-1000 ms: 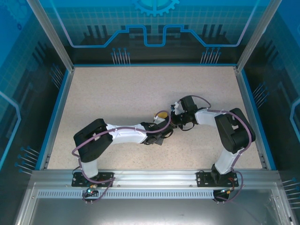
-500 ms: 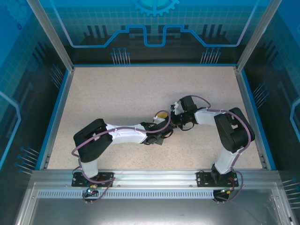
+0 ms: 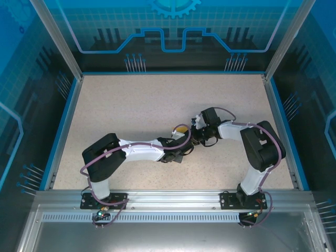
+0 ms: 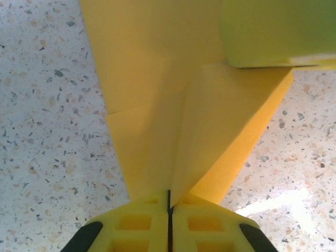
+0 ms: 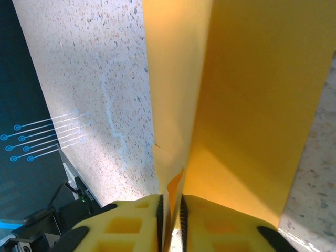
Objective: Fold a paper plane with a square sheet of paper (pick it up from the middle)
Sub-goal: Fourth fold the wing at the center of the table.
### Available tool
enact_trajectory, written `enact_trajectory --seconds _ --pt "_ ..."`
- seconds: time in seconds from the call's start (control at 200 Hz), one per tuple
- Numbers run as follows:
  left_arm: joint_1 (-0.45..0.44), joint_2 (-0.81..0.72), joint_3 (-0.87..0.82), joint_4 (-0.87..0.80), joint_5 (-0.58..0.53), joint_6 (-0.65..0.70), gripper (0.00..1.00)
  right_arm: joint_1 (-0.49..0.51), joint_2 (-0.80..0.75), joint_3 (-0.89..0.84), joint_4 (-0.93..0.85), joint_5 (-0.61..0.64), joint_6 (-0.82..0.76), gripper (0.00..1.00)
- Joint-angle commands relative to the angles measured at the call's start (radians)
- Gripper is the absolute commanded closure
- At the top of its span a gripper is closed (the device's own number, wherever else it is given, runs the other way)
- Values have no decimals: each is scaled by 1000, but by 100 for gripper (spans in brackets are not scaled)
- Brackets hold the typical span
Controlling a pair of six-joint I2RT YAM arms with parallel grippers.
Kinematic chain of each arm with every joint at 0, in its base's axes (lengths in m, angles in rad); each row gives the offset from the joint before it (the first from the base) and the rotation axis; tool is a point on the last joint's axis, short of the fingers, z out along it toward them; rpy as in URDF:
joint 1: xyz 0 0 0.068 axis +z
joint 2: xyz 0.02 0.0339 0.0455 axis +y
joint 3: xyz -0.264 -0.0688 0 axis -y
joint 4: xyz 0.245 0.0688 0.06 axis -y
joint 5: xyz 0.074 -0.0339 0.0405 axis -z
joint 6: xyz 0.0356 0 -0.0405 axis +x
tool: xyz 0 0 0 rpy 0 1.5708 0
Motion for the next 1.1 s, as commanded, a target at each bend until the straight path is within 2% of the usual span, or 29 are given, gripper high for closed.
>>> enact_trajectory --seconds 0.0,0.11,0.18,0.275,0.435,0.52,0.67,0.83,1.095 --pt "-6 -17 -14 -13 -5 -26 94 -13 -45 17 -53 9 -18 76" --pt "-3 -29 -29 3 3 -43 96 -32 -82 12 -76 25 -26 71" --pt "9 -50 -53 43 48 -41 98 -51 -123 -2 -90 34 -32 63" --pt "35 -85 -96 99 103 -40 98 -87 -184 -25 -116 44 -48 56" --pt "91 -123 -175 234 274 -20 99 -130 -310 -77 -131 47 -65 44" --pt "114 -124 -198 285 347 -14 100 -125 -351 -88 -136 43 -81 44" --pt "153 -131 -229 349 439 -19 100 -102 -366 -107 -129 35 -90 54" --pt "198 -170 -288 400 492 -37 99 -55 -333 -125 -90 45 -76 63" --pt "281 -174 -365 531 652 -60 99 17 -258 -118 -21 63 -37 71"
